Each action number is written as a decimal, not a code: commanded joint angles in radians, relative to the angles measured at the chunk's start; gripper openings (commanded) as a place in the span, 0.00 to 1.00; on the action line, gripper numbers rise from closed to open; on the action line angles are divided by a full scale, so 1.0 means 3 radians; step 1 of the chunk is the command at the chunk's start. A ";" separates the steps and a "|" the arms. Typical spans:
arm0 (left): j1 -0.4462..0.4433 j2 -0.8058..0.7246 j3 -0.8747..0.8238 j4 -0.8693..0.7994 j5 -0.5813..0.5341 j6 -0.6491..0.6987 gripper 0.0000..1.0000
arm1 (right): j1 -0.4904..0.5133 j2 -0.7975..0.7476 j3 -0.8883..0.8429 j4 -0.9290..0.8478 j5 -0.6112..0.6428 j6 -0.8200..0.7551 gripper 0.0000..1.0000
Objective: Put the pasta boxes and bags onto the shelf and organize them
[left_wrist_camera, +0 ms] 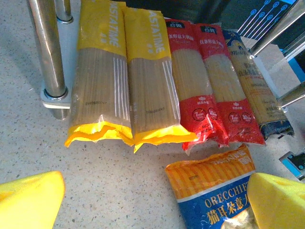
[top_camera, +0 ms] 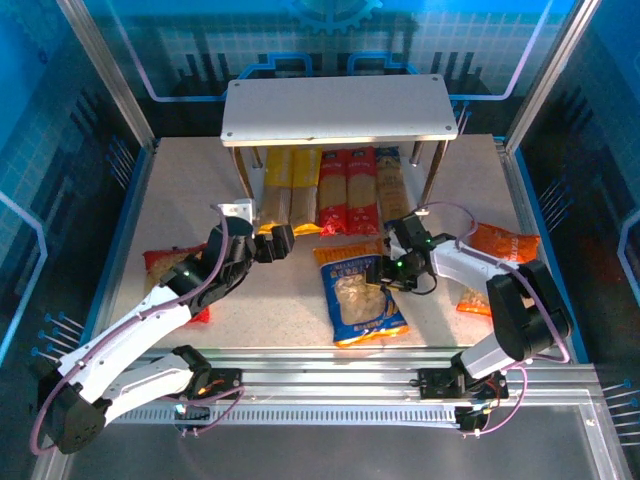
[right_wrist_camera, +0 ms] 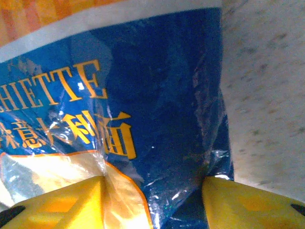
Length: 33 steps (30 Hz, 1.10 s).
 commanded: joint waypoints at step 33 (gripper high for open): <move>0.0012 -0.0019 -0.0168 -0.0245 0.0302 0.0105 0.99 | -0.0259 -0.1464 0.0922 -0.1738 0.1516 -0.0118 0.90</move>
